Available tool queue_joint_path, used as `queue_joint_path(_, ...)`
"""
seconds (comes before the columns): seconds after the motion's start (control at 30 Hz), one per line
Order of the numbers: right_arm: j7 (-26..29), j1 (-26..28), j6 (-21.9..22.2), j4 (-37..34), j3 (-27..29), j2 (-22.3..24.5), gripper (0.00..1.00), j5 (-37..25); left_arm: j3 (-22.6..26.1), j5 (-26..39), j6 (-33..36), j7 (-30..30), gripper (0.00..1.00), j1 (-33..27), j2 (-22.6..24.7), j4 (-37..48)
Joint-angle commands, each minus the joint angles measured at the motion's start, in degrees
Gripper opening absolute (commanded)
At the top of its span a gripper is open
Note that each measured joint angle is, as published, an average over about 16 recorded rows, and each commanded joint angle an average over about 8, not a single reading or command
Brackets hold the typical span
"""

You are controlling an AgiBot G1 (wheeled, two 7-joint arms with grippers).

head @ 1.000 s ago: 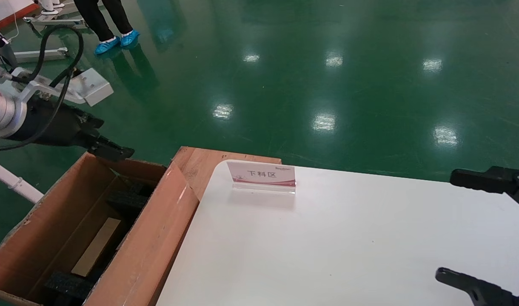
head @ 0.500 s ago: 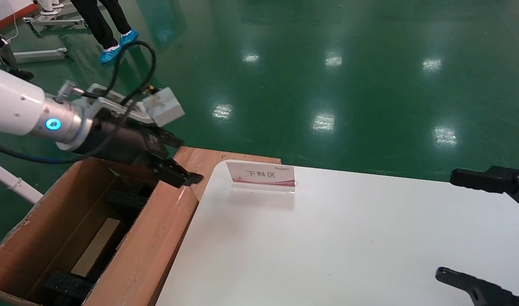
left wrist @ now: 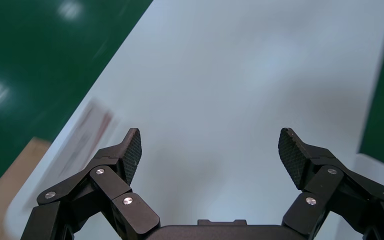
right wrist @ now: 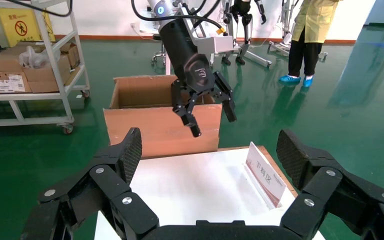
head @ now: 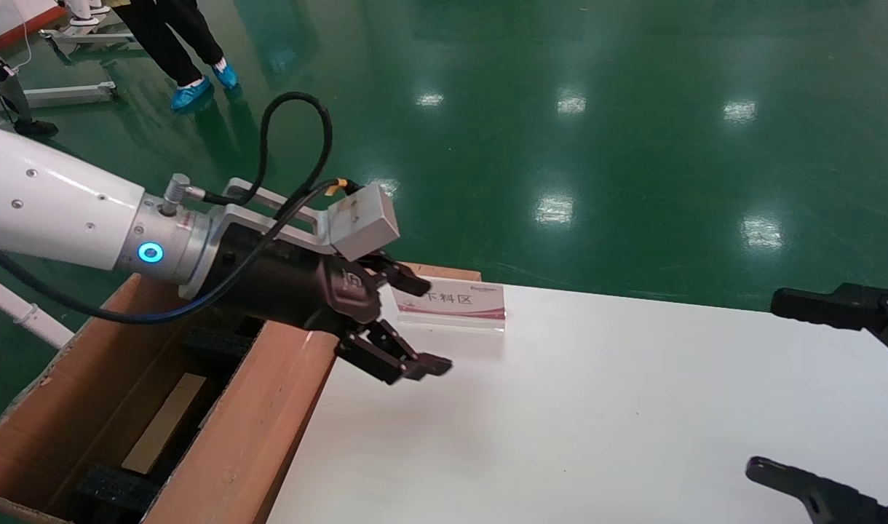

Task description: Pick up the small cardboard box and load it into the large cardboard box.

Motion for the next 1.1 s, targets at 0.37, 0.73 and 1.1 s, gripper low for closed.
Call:
queue_joint_path(0.37, 0.1, -0.1, -0.1, 0.1, 0.2, -0.1, 1.00, -0.2, -22.3, -9.3, 6.0, 12.1, 1.00, 17.9, 2.5, 0.9)
queue_joint_path(0.73, 0.3, -0.1, -0.2, 0.1, 0.5, -0.2, 1.00, -0.3, -42.8, -17.8, 11.5, 23.2, 1.00, 34.4, 4.7, 1.8)
queue_joint_path(1.1, 0.4, -0.2, -0.3, 0.2, 0.7, -0.3, 1.00, -0.4, -54.1, -22.3, 14.3, 28.6, 1.00, 43.3, 5.9, 2.2)
